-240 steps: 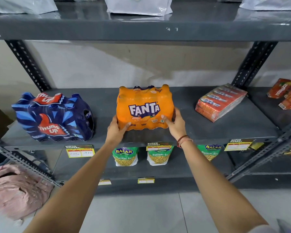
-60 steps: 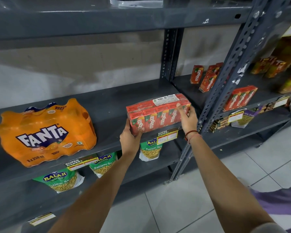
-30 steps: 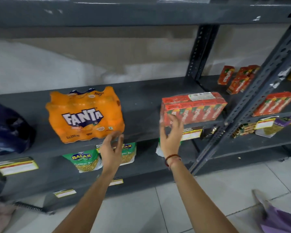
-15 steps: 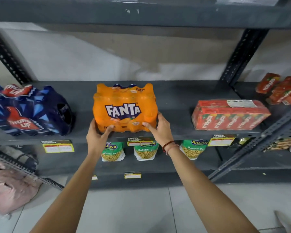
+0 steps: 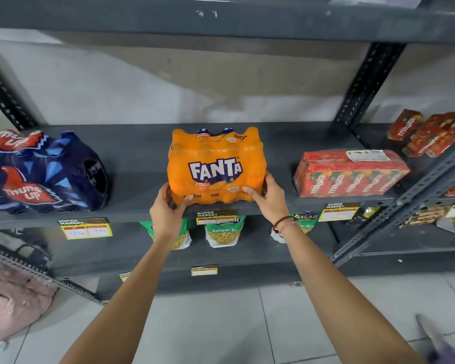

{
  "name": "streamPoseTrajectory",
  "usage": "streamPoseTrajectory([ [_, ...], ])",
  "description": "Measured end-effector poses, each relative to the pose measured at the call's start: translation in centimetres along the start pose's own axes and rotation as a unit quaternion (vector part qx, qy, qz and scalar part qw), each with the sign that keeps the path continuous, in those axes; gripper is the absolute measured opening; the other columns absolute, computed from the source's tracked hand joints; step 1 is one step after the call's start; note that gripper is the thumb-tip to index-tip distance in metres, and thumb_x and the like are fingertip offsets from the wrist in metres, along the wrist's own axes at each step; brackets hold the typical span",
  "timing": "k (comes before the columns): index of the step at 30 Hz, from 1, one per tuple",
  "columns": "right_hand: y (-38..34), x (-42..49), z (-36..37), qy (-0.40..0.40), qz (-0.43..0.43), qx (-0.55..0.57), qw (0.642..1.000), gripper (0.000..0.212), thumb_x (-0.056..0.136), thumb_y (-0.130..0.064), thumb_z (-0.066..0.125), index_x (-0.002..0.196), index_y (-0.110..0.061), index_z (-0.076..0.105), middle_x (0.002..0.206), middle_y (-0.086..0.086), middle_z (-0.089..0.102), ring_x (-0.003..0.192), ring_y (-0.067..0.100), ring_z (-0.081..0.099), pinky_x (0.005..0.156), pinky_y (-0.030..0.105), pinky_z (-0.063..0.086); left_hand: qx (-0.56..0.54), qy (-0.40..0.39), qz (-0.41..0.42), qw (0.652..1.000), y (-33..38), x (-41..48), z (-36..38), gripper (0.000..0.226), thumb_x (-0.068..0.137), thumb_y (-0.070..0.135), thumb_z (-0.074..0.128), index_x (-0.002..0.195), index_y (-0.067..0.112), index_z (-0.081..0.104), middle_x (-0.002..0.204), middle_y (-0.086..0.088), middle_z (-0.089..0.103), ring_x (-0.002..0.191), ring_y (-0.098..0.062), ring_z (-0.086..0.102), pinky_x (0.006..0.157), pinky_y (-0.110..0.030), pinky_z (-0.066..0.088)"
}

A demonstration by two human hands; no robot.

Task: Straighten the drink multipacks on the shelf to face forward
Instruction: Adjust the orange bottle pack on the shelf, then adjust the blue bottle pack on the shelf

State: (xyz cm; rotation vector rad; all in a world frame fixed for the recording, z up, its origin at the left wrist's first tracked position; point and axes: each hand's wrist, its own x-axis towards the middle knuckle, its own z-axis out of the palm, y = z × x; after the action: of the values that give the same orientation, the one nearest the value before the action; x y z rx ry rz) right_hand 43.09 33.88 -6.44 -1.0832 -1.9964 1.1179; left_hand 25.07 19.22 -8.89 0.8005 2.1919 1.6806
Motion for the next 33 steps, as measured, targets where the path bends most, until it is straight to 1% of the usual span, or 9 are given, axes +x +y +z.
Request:
streamPoseTrajectory([
  [4,0.6,-0.6,0.4,0.022,-0.002,-0.005,1.0,0.064,0.082,-0.032,0.068,0.133,-0.008,0.039,0.13,0.015,0.056,0.118,0.03,0.055,0.099,0.044,0.047,0.01,-0.024,0.0,1.0,0.0,-0.5,-0.5,0.06,0.08,0.031,0.069,0.132,0.012,0.045,0.129,-0.008,0.06,0.114,-0.023,0.059,0.096,-0.037,0.048],
  [8,-1.2,-3.6,5.4,0.129,-0.035,0.015,0.991,0.051,0.083,-0.028,0.069,0.124,-0.006,0.049,0.121,0.015,0.057,0.111,0.024,0.056,0.093,0.043,0.05,-0.014,0.033,0.002,0.999,-2.2,-1.0,-6.3,0.046,0.086,0.03,0.063,0.127,0.012,0.051,0.125,-0.004,0.062,0.108,-0.009,0.059,0.082,-0.003,0.043],
  [13,-0.7,-7.5,8.1,0.221,-0.077,-0.018,0.972,0.025,0.089,-0.021,0.061,0.11,-0.008,0.057,0.109,0.013,0.056,0.099,0.02,0.055,0.078,0.031,0.052,-0.001,0.072,-0.001,0.997,-3.6,-1.8,-8.4,0.034,0.088,0.032,0.06,0.115,0.011,0.059,0.111,-0.001,0.066,0.102,-0.011,0.062,0.074,-0.003,0.042],
  [17,-4.6,-8.1,13.8,0.12,-0.145,-0.006,0.982,0.022,0.089,-0.021,0.06,0.106,-0.006,0.06,0.111,0.014,0.059,0.103,0.022,0.056,0.084,0.013,0.043,0.002,0.172,0.003,0.985,-4.7,-0.9,-14.3,0.026,0.09,0.026,0.059,0.109,0.009,0.061,0.103,-0.004,0.066,0.095,-0.016,0.061,0.069,0.002,0.039],
  [21,-9.5,-6.9,19.0,0.025,-0.189,0.024,0.981,0.026,0.09,-0.025,0.059,0.108,-0.007,0.058,0.11,0.012,0.057,0.101,0.023,0.057,0.079,0.037,0.055,0.025,0.231,0.004,0.973,-5.5,0.8,-20.1,0.032,0.09,0.024,0.058,0.113,0.002,0.059,0.111,-0.014,0.065,0.096,-0.02,0.06,0.08,-0.011,0.04],
  [24,-12.5,-5.4,22.7,-0.031,-0.184,0.042,0.981,0.035,0.088,-0.027,0.062,0.115,-0.007,0.054,0.114,0.011,0.054,0.105,0.024,0.054,0.084,0.044,0.052,0.023,0.264,-0.014,0.964,-5.9,2.7,-24.0,0.039,0.089,0.025,0.059,0.12,0.001,0.053,0.12,-0.018,0.06,0.11,-0.028,0.057,0.095,-0.025,0.042],
  [26,-14.0,-4.4,24.8,-0.069,-0.161,0.041,0.984,0.049,0.085,-0.032,0.065,0.123,-0.007,0.049,0.121,0.012,0.052,0.111,0.024,0.051,0.09,0.039,0.05,0.014,0.255,-0.032,0.966,-6.1,4.3,-26.2,0.051,0.09,0.031,0.057,0.132,0.004,0.044,0.135,-0.016,0.05,0.123,-0.027,0.049,0.106,-0.032,0.036],
  [29,-15.6,-3.1,27.1,-0.119,-0.133,0.027,0.983,0.068,0.078,-0.04,0.07,0.132,-0.01,0.041,0.126,0.01,0.049,0.118,0.022,0.048,0.091,0.025,0.039,-0.004,0.209,-0.067,0.976,-6.5,6.6,-28.5,0.066,0.093,0.047,0.043,0.146,0.013,0.023,0.154,-0.008,0.026,0.139,-0.019,0.029,0.108,-0.025,0.021],
  [33,-16.2,-2.1,28.8,-0.161,-0.113,0.012,0.981,0.064,0.078,-0.038,0.071,0.128,-0.01,0.043,0.127,0.012,0.053,0.117,0.027,0.052,0.096,0.037,0.047,-0.072,0.146,-0.12,0.979,-6.2,9.9,-29.6,0.069,0.093,0.057,0.029,0.148,0.018,0.017,0.155,-0.005,0.025,0.138,-0.019,0.029,0.112,-0.033,0.021],
])
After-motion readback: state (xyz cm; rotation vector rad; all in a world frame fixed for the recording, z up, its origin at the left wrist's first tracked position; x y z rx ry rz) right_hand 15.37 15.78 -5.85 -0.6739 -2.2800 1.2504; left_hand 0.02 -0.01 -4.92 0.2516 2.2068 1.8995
